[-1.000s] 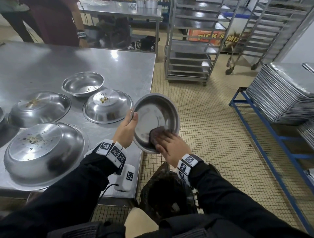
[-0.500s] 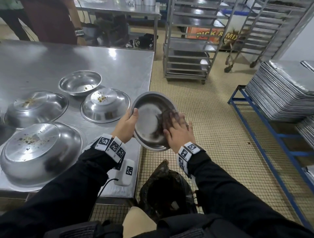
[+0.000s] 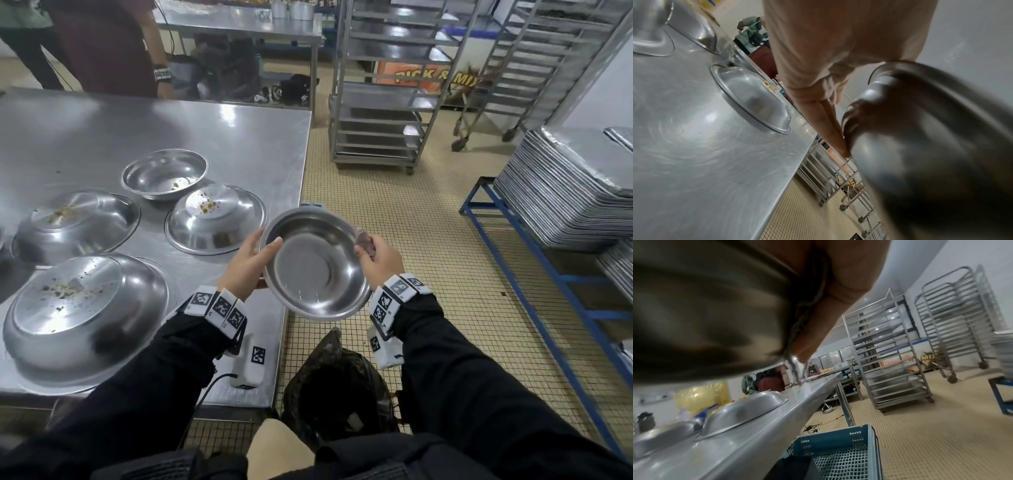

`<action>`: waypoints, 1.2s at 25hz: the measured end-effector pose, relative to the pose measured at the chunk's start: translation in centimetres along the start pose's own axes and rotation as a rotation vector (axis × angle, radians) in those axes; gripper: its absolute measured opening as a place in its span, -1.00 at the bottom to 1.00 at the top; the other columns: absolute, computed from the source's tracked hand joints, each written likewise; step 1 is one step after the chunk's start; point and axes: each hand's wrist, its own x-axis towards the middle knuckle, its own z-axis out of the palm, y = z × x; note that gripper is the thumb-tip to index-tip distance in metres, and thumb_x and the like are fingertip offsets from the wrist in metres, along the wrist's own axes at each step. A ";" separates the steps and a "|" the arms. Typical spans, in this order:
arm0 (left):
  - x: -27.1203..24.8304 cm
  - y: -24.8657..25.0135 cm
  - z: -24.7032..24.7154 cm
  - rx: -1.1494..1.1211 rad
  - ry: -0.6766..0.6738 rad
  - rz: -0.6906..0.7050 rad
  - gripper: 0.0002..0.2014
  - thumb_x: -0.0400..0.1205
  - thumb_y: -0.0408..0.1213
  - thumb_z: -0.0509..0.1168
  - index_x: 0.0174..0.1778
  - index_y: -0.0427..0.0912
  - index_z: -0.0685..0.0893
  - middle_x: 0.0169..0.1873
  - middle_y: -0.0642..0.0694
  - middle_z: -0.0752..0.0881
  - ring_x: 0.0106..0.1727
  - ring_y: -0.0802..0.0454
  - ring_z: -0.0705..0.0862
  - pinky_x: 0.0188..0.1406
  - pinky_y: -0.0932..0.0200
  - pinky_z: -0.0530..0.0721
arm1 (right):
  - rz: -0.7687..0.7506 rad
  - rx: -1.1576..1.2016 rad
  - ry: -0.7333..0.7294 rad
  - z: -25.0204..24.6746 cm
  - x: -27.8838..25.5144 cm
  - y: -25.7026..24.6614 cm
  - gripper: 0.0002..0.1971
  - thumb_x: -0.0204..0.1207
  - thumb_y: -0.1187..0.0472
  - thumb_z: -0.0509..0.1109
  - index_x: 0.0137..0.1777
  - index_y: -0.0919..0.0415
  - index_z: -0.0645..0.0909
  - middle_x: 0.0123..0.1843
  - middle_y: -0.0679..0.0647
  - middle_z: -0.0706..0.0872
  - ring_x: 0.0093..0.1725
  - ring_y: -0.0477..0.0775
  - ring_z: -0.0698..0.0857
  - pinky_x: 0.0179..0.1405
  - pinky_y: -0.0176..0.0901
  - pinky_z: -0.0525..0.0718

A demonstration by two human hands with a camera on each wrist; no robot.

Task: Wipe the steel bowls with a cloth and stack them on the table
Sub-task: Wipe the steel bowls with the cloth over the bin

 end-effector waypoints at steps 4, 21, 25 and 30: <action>-0.9 -0.3 1.2 -0.016 -0.009 0.209 -0.27 0.60 -0.26 0.38 0.57 0.28 0.15 0.19 -0.03 0.63 0.09 -0.01 0.76 -0.08 0.06 0.79 | 0.184 0.292 0.271 1.6 -1.4 -1.7 -0.79 0.65 0.19 0.24 0.20 0.25 0.55 0.01 0.07 0.72 -0.09 -0.01 0.72 -0.05 -0.06 0.75; -0.3 -0.8 -1.2 0.192 0.094 0.362 -0.66 0.80 -0.22 0.01 0.52 -0.04 0.38 0.28 0.03 0.58 0.31 0.17 0.53 0.25 0.48 0.42 | -0.506 -0.213 -0.534 7.9 -7.4 -3.1 -0.52 0.73 -0.04 -0.05 0.59 0.08 0.28 0.51 0.12 0.48 0.50 0.13 0.41 0.52 0.05 0.30; -0.4 -1.7 -1.8 0.143 0.061 0.303 -0.68 0.79 -0.11 0.01 0.45 0.03 0.43 0.23 0.01 0.64 0.27 0.12 0.60 0.27 0.17 0.54 | -0.526 -0.706 -0.493 5.7 -5.5 -1.2 -0.52 0.73 -0.06 -0.16 0.59 -0.02 0.26 0.58 -0.04 0.38 0.62 0.02 0.18 0.63 0.14 -0.04; -0.5 -0.9 -1.1 0.099 0.155 0.294 -0.67 0.80 -0.17 0.01 0.46 -0.09 0.47 0.24 0.00 0.62 0.29 0.10 0.56 0.30 0.26 0.49 | -0.446 -0.443 -0.548 7.4 -6.5 -3.4 -0.53 0.73 -0.07 -0.16 0.59 -0.08 0.25 0.63 -0.13 0.26 0.64 -0.07 0.11 0.63 0.16 -0.09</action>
